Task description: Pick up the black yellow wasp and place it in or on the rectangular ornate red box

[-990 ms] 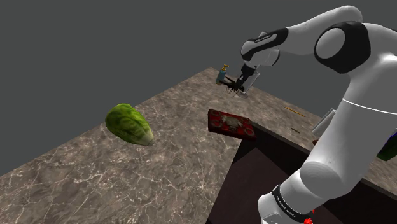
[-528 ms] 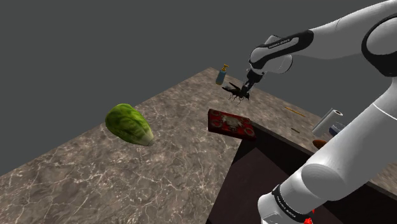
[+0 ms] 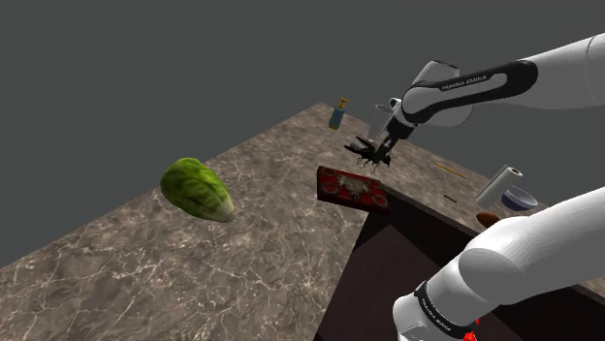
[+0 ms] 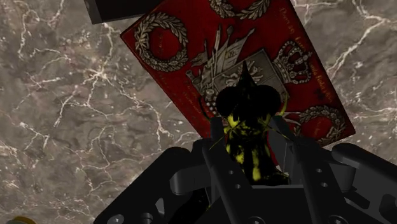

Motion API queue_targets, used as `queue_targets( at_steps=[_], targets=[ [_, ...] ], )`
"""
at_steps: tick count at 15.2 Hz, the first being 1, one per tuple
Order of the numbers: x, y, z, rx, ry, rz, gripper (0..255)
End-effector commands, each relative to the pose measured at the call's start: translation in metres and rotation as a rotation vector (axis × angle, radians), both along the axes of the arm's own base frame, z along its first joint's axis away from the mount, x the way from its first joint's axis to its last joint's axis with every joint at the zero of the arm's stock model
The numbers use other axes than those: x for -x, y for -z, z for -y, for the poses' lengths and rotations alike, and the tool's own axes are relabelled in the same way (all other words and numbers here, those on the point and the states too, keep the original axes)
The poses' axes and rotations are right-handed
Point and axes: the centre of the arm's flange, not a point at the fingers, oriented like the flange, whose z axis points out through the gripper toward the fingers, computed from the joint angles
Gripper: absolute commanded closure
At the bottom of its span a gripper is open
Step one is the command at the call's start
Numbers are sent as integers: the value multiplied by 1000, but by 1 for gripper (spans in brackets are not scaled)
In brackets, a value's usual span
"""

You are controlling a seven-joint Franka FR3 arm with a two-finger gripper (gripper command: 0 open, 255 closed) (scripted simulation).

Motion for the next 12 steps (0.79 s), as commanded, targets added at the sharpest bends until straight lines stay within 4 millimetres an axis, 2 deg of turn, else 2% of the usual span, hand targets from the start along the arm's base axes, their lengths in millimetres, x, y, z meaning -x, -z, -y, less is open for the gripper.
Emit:
queue_targets(
  at_steps=[1,12],
  targets=[
    [6,10,-6,1,0,0,255],
    [6,68,-6,1,0,0,255]
  ],
)
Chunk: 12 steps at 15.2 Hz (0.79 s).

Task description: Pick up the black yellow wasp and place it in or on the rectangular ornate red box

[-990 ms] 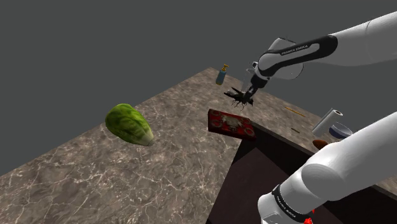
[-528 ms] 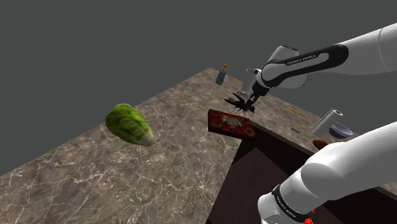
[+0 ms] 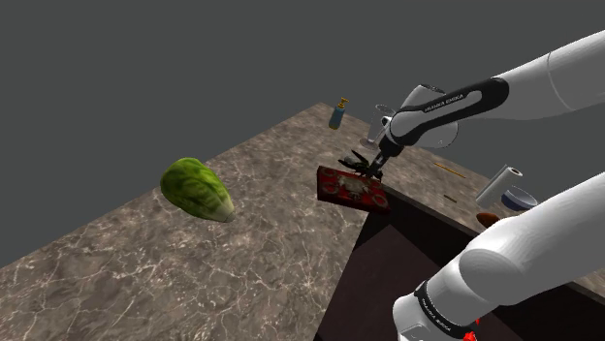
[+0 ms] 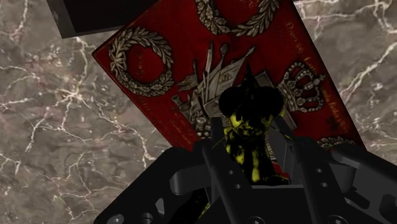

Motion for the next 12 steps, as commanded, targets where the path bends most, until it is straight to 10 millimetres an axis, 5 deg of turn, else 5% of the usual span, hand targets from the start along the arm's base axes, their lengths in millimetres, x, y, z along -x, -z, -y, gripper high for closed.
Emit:
queue_targets(
  at_steps=[1,10,11,12],
  targets=[
    [0,10,0,0,0,1,255],
    [0,20,0,0,0,1,255],
    [0,20,0,0,0,1,0],
    [0,20,0,0,0,1,0]
  ],
)
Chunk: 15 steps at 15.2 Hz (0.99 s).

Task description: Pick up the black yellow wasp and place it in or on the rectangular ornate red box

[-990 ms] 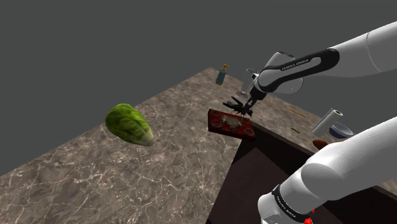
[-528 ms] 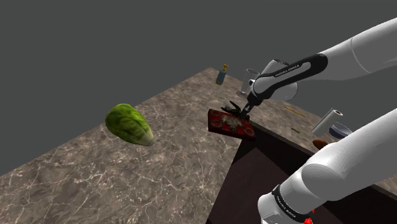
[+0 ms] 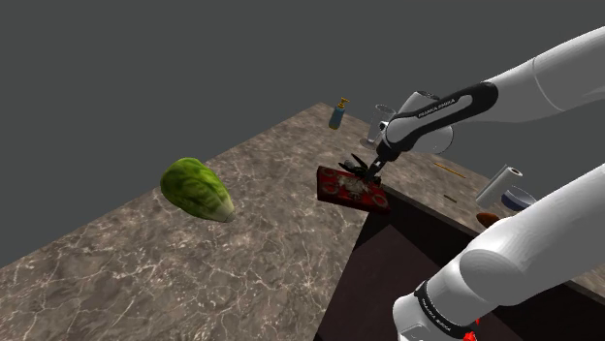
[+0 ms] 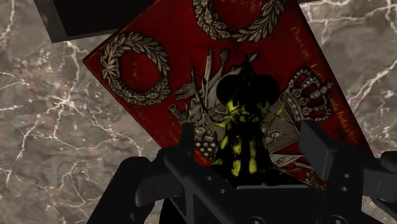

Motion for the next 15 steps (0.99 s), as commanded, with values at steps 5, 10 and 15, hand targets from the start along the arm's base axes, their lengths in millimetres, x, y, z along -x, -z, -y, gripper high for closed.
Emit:
queue_targets(
  at_steps=[5,10,15],
  targets=[
    [2,-13,-1,0,0,0,0],
    [6,-50,-2,0,0,0,0],
    [6,-50,-2,0,0,0,0]
  ],
)
